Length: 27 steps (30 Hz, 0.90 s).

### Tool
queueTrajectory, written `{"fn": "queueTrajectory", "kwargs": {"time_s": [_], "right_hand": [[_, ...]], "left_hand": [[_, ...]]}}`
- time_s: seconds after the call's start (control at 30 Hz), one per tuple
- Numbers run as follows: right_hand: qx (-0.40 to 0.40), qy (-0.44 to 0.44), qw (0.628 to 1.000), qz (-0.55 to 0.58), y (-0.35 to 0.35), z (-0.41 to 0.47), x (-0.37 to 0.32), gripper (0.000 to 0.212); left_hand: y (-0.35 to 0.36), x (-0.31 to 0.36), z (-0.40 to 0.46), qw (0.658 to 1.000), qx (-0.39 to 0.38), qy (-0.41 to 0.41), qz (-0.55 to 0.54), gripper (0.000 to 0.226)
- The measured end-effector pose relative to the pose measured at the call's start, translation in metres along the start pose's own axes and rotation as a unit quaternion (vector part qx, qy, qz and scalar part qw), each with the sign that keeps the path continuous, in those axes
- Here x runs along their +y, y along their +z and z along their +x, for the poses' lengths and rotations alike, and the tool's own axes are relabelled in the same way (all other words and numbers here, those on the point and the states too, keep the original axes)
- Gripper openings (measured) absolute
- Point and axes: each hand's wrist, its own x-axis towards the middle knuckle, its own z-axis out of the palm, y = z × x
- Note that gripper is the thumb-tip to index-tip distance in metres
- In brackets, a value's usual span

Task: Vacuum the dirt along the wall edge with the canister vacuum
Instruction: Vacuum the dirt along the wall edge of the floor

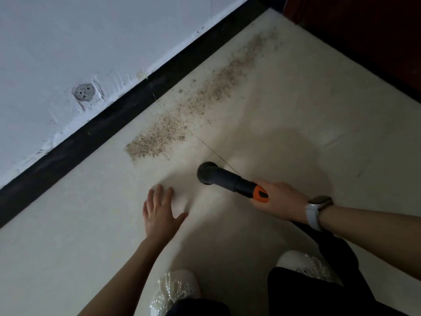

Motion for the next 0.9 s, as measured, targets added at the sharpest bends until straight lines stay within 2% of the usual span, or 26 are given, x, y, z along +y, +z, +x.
{"fn": "queueTrajectory", "kwargs": {"time_s": [0.13, 0.37, 0.63, 0.77, 0.9], "right_hand": [[0.031, 0.004, 1.0, 0.001, -0.001, 0.008, -0.006, 0.033], [0.053, -0.055, 0.995, -0.066, 0.0, 0.041, -0.058, 0.035], [0.05, -0.148, 0.98, -0.121, 0.017, 0.066, -0.117, 0.028], [0.052, -0.118, 0.986, -0.108, 0.009, 0.075, -0.115, 0.032], [0.098, -0.034, 0.99, -0.09, -0.017, 0.086, -0.089, 0.037]], "left_hand": [[-0.001, 0.0, 0.001, 1.0, 0.011, -0.014, -0.004, 0.082], [-0.009, -0.003, 0.007, 0.999, 0.013, -0.045, -0.013, 0.081], [-0.014, -0.036, 0.004, 0.988, 0.001, -0.144, -0.051, 0.095], [-0.013, -0.045, 0.005, 0.988, -0.002, -0.148, -0.053, 0.1], [-0.013, -0.046, 0.006, 0.989, -0.008, -0.14, -0.044, 0.104]]}}
